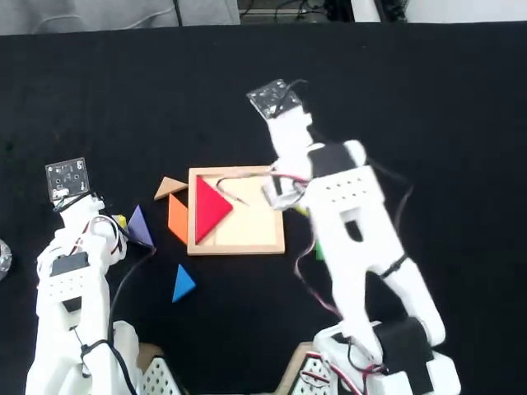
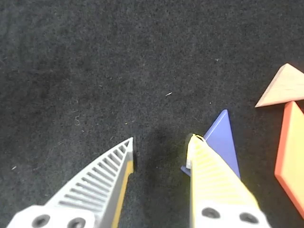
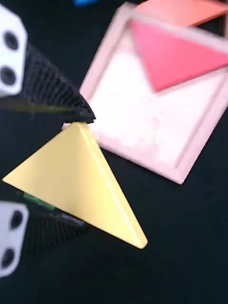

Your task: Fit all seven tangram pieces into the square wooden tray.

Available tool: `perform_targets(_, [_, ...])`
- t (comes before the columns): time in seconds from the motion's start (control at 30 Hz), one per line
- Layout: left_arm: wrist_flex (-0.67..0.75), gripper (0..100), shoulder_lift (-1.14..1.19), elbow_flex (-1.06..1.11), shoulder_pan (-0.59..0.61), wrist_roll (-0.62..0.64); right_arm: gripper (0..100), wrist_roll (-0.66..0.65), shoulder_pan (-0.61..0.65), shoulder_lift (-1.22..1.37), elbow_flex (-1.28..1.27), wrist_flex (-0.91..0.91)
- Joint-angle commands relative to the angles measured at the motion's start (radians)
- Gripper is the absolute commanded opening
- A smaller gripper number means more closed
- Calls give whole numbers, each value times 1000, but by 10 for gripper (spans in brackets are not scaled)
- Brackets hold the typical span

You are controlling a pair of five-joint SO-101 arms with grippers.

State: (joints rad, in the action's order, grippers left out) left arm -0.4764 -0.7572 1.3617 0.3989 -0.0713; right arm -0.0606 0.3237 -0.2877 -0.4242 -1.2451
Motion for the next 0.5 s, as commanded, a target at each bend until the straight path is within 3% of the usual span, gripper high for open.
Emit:
perform_targets(0.0, [15,188,-20,-2,-10,-6,204,261,40,-48,-27,97])
perform_targets(0.07, [17,188,-20,-2,-8,-6,204,330,60,-56,-28,117])
perform_targets(0.27, [18,188,-20,-2,-10,-6,208,345,186,-48,-25,143])
perform_targets(0.4, [18,188,-20,-2,-10,-6,204,354,261,-48,-131,249])
perform_targets(0.47, [18,188,-20,-2,-10,-6,204,423,293,-48,-222,347])
